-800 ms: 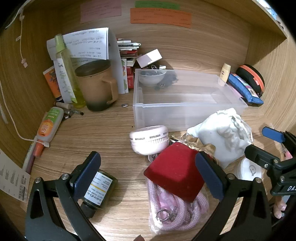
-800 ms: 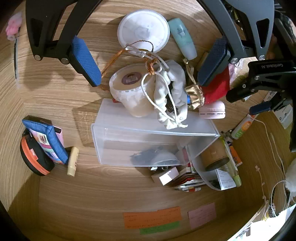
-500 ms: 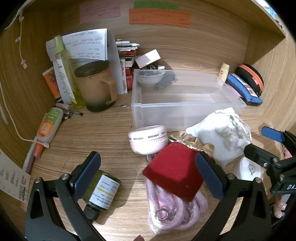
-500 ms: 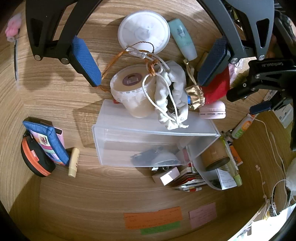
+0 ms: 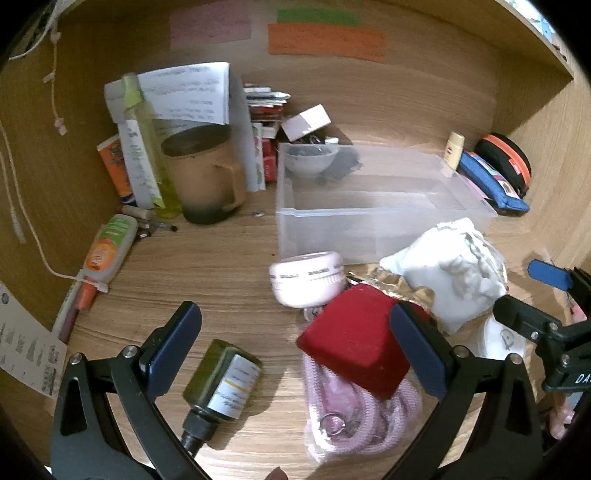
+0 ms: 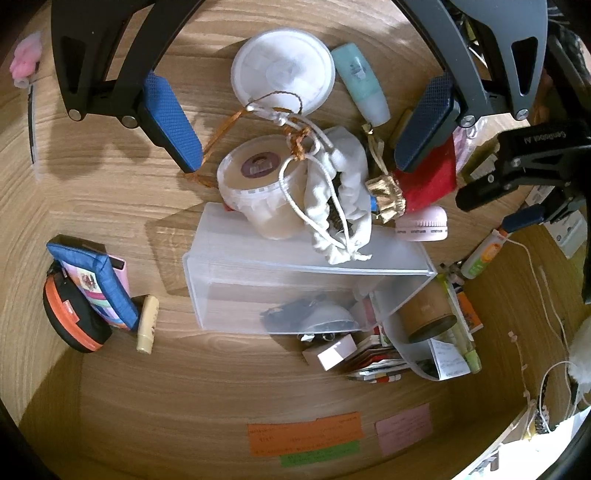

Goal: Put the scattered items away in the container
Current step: 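Grasp the dark green bottle with the left gripper while the right grasps the white lid, then carry both items over the clear box and release them inside, then grasp the pink round container with the left gripper while the right grasps the white pouch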

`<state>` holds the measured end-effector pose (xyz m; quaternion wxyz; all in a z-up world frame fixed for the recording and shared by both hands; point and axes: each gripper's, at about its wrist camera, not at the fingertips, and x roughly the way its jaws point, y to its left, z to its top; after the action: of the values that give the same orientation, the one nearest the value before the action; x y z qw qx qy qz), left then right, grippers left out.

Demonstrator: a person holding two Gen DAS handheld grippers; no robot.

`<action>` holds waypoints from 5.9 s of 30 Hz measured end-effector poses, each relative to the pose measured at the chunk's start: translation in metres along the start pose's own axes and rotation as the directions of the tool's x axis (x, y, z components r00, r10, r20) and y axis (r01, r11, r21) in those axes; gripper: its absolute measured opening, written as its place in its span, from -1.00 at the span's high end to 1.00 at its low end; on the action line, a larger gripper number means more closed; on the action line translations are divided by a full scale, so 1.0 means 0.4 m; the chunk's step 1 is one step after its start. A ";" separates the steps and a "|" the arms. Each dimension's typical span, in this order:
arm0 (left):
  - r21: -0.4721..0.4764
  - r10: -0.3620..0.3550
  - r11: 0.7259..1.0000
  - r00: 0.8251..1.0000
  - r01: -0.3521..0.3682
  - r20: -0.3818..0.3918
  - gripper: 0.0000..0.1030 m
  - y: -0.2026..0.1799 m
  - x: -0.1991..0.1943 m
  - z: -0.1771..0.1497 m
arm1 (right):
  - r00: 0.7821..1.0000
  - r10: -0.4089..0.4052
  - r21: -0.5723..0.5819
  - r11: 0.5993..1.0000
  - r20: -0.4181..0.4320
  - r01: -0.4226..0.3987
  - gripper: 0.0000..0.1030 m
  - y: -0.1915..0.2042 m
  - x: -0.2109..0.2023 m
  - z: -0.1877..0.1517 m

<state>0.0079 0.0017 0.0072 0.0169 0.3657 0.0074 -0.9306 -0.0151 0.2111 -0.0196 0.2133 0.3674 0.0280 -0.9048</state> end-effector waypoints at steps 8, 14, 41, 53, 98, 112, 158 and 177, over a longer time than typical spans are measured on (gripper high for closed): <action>-0.022 0.105 0.994 0.994 -0.104 0.029 -1.00 0.057 -0.010 -0.010 | 0.998 -0.054 -0.013 0.998 0.020 0.055 -1.00 0.008 -0.008 -0.016; -0.047 0.056 0.997 0.998 -0.057 -0.029 -1.00 0.120 0.002 -0.037 | 0.998 -0.056 0.040 0.998 0.005 0.056 -1.00 -0.031 -0.011 -0.037; -0.062 0.051 0.996 0.988 -0.061 -0.148 -0.06 0.156 0.091 -0.134 | 0.989 -0.040 0.017 0.999 -0.143 0.042 -0.72 -0.038 0.052 -0.118; -0.136 0.089 0.985 0.989 -0.105 -0.118 0.20 0.186 0.110 -0.102 | 0.990 -0.090 -0.009 0.996 -0.112 0.090 -0.21 -0.045 0.056 -0.125; 0.002 -0.099 0.995 0.977 0.101 0.188 0.20 -0.010 0.011 0.242 | 0.963 0.119 -0.123 0.988 0.240 -0.092 -0.21 -0.010 -0.019 0.307; 0.013 -0.202 0.979 0.979 0.202 -0.005 0.20 -0.023 0.198 0.319 | 0.993 0.081 -0.096 0.993 0.083 -0.073 -0.21 -0.049 0.183 0.330; 0.159 -0.122 0.976 0.980 0.147 -0.157 -0.20 -0.110 0.337 0.309 | 0.997 -0.036 -0.253 0.967 -0.069 0.017 -0.47 -0.022 0.305 0.268; 0.080 -0.115 0.990 0.992 0.119 -0.049 -0.66 0.007 0.126 0.265 | 0.989 -0.046 -0.193 0.979 0.139 0.072 -0.68 -0.047 0.039 0.252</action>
<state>-0.1011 -0.0053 0.0506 -0.0529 0.3855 -0.0095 -0.9211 -0.0986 0.2014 0.0413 0.2231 0.2817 0.1141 -0.9262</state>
